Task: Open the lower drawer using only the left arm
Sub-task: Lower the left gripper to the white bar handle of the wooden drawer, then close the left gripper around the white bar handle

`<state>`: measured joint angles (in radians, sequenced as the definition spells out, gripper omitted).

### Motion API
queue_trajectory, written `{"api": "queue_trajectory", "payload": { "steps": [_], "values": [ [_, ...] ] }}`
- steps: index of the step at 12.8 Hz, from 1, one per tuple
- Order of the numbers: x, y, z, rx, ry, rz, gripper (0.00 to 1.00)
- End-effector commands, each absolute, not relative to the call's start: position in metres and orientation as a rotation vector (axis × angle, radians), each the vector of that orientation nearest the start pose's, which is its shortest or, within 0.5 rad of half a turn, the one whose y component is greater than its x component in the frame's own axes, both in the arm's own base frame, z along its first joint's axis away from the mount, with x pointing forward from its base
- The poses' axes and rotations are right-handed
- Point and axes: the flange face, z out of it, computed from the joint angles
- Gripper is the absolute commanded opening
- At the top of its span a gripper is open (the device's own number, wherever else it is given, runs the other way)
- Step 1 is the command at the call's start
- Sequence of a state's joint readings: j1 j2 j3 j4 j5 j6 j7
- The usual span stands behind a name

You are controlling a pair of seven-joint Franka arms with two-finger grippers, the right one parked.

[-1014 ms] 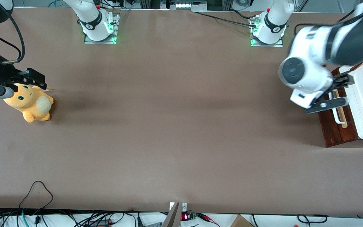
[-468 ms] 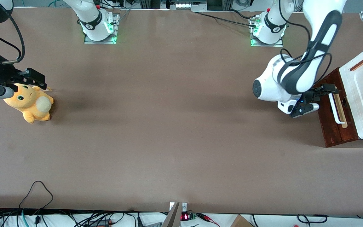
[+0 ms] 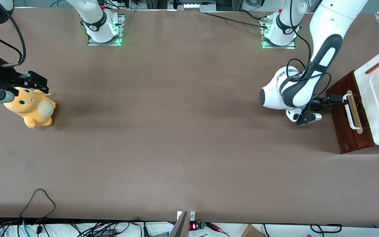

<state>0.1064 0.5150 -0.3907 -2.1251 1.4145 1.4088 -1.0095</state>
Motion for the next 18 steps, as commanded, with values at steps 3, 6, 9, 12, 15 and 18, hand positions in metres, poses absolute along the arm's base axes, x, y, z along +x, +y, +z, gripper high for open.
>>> {"api": "queue_trajectory", "payload": {
  "steps": [3,6,9,12,15,18],
  "values": [
    [0.513,-0.009,0.164,-1.592,0.050,0.012,0.90],
    [0.517,-0.004,0.162,-1.591,0.041,0.015,0.84],
    [0.521,0.007,0.159,-1.588,0.033,0.024,0.79],
    [0.526,0.019,0.153,-1.582,0.014,0.038,0.75],
    [0.527,0.025,0.148,-1.571,0.018,0.033,0.66],
    [0.527,0.031,0.149,-1.568,0.009,0.041,0.48]
  ]
}}
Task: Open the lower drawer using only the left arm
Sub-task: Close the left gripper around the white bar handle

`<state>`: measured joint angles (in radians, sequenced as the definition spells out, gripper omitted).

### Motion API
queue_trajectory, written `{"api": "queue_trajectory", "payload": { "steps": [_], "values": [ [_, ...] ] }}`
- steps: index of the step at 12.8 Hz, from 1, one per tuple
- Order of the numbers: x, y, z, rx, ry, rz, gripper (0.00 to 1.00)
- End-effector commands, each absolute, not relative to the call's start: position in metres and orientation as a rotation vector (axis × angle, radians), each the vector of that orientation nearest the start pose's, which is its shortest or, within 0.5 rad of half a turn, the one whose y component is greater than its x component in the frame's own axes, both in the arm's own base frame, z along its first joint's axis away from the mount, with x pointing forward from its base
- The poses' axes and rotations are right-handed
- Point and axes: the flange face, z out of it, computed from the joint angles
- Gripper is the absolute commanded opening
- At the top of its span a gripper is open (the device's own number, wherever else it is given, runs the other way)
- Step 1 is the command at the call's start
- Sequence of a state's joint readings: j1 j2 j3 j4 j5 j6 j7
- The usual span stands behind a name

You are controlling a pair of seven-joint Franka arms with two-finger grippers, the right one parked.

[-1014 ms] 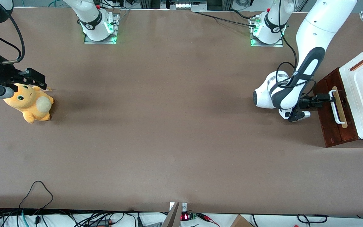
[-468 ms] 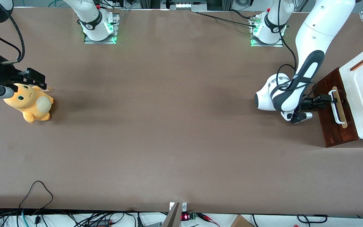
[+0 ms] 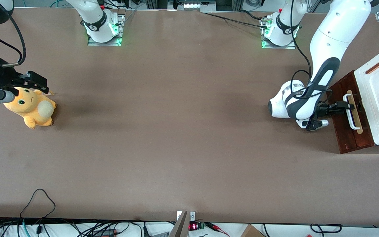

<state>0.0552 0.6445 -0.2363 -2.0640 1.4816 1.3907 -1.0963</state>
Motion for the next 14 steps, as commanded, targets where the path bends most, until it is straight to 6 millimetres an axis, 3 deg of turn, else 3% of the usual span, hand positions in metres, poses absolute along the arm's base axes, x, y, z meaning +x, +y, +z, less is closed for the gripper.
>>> {"api": "queue_trajectory", "payload": {
  "steps": [1,8,10,14],
  "values": [
    [0.5275,0.0315,0.1493,-1.568,0.009,0.041,0.47],
    [0.5286,0.0370,0.1491,-1.564,0.012,0.038,0.44],
    [0.5285,0.0393,0.1483,-1.564,0.012,0.040,0.36],
    [0.5287,0.0401,0.1484,-1.563,0.012,0.040,0.31]
  ]
}}
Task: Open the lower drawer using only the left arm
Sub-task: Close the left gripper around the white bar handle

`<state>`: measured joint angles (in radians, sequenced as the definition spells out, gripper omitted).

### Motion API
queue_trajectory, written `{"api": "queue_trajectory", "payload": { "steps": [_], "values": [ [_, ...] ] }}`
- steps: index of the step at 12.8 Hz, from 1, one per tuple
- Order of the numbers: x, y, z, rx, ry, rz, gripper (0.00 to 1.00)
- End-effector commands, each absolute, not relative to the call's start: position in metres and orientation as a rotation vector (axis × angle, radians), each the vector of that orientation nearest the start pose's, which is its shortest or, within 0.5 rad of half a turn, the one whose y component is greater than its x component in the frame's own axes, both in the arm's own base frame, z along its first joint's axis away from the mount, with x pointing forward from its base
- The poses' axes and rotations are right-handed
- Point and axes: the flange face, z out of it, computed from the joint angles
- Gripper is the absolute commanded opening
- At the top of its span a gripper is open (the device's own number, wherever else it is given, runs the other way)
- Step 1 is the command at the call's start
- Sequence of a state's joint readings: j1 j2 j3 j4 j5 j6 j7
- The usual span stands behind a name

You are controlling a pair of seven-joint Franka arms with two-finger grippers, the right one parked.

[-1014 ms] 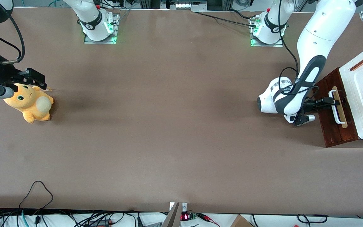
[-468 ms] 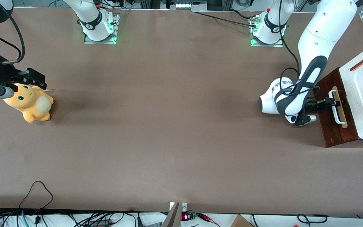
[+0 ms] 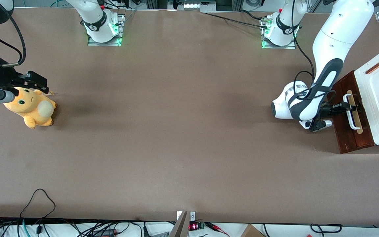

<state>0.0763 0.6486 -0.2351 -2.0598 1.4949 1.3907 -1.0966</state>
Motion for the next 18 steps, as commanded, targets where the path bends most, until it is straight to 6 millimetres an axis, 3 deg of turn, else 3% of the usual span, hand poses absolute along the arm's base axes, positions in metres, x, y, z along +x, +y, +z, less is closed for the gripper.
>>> {"api": "queue_trajectory", "payload": {
  "steps": [1,10,13,18],
  "values": [
    [0.5285,0.0401,0.1477,-1.563,0.014,0.040,0.31],
    [0.5296,0.0401,0.1475,-1.557,0.022,0.031,0.30],
    [0.5303,0.0401,0.1478,-1.555,0.026,0.027,0.13],
    [0.5300,0.0401,0.1482,-1.554,0.027,0.028,0.02]
  ]
}}
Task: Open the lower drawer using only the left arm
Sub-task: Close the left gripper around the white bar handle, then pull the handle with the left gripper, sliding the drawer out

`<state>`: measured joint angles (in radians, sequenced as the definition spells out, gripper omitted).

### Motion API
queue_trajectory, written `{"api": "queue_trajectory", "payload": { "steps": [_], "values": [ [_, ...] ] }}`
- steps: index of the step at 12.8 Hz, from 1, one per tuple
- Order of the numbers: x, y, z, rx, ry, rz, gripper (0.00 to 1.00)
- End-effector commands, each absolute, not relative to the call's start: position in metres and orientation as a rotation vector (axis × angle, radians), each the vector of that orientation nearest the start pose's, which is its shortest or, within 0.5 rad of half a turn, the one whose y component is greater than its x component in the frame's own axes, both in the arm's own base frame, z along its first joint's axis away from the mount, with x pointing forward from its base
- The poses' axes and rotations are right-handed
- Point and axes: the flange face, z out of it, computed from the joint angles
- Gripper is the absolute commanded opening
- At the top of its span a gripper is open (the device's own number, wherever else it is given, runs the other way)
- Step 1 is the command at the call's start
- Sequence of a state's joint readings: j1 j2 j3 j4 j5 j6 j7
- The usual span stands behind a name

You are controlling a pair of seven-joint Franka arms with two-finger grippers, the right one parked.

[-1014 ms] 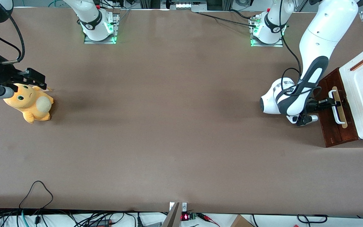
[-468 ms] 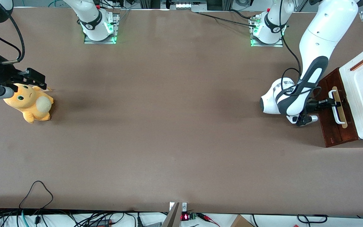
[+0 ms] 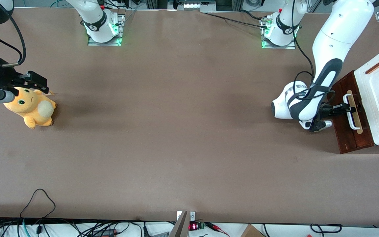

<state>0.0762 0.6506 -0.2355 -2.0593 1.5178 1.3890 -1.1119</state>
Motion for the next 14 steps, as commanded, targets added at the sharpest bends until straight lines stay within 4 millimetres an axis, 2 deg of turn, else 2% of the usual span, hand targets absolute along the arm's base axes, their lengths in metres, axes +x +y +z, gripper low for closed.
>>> {"api": "queue_trajectory", "payload": {
  "steps": [1,3,5,9,12,14],
  "values": [
    [0.530,0.039,0.149,-1.554,0.028,0.025,0.00],
    [0.531,0.031,0.151,-1.556,0.033,0.014,0.00],
    [0.532,0.011,0.152,-1.567,0.054,-0.012,0.00],
    [0.534,-0.055,0.164,-1.558,0.095,-0.077,0.00],
    [0.532,-0.092,0.164,-1.536,0.120,-0.106,0.00],
    [0.531,-0.094,0.161,-1.537,0.126,-0.105,0.00]
  ]
}}
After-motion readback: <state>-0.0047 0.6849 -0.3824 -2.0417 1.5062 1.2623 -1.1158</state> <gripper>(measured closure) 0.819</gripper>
